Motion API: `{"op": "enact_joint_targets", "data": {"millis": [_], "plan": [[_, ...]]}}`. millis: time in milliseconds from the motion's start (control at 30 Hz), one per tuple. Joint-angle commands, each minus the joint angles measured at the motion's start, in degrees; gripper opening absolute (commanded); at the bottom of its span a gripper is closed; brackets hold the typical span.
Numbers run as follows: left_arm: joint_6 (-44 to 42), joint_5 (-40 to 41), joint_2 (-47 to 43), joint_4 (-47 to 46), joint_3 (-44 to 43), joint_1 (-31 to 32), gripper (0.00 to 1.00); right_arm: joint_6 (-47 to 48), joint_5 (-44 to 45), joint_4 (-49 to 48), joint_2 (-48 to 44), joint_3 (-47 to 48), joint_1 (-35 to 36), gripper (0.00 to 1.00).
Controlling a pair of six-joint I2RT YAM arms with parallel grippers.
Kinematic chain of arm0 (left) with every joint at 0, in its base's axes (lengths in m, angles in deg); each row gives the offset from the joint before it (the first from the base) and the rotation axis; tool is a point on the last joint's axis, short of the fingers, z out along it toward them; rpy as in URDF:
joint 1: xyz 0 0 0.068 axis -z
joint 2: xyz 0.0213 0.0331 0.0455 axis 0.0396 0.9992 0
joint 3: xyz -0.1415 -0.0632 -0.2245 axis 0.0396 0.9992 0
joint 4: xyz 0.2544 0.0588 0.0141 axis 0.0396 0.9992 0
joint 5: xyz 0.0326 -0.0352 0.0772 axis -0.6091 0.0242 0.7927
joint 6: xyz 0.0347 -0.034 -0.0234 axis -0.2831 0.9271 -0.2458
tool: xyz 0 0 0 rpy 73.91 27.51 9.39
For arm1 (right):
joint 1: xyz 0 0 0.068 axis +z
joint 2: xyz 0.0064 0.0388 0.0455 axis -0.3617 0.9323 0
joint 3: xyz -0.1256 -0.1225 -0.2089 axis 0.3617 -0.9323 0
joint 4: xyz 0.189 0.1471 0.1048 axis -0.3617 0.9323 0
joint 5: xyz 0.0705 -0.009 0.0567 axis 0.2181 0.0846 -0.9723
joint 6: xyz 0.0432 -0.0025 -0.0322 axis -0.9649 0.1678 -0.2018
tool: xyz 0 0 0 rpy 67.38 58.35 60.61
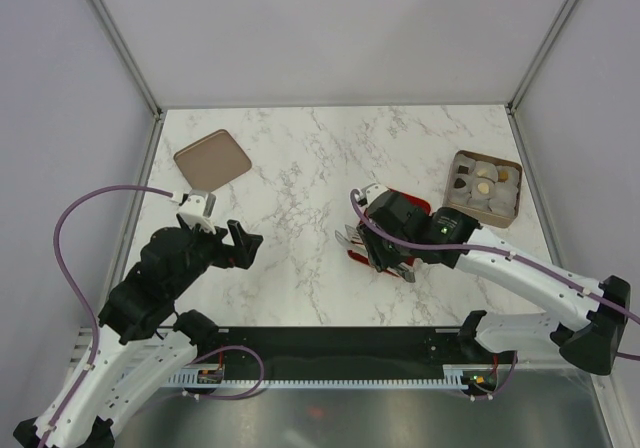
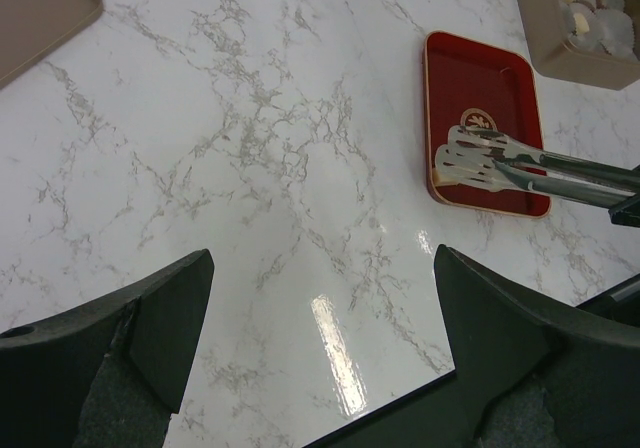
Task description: Pack the chocolate
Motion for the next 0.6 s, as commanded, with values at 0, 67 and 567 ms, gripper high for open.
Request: {"op": "enact_joint_targets", "data": {"millis": [0,67,567], "plan": [[1.4,1.3,-0.8,-0.5,0.0,0.3,1.00,-1.0,-0.5,0.5,-3.4,-1.5,0.3,0.48],[1.3,1.2,-0.5,-0.6,0.0,0.3,1.00,-1.4,0.6,1.2,-4.2,-1.9,0.3,0.48],[1.4,1.4,-1.1,-0.5,0.0,0.5,1.00,0.7,6.1,7.0,-3.7,-1.0,0.3,0.49]]}}
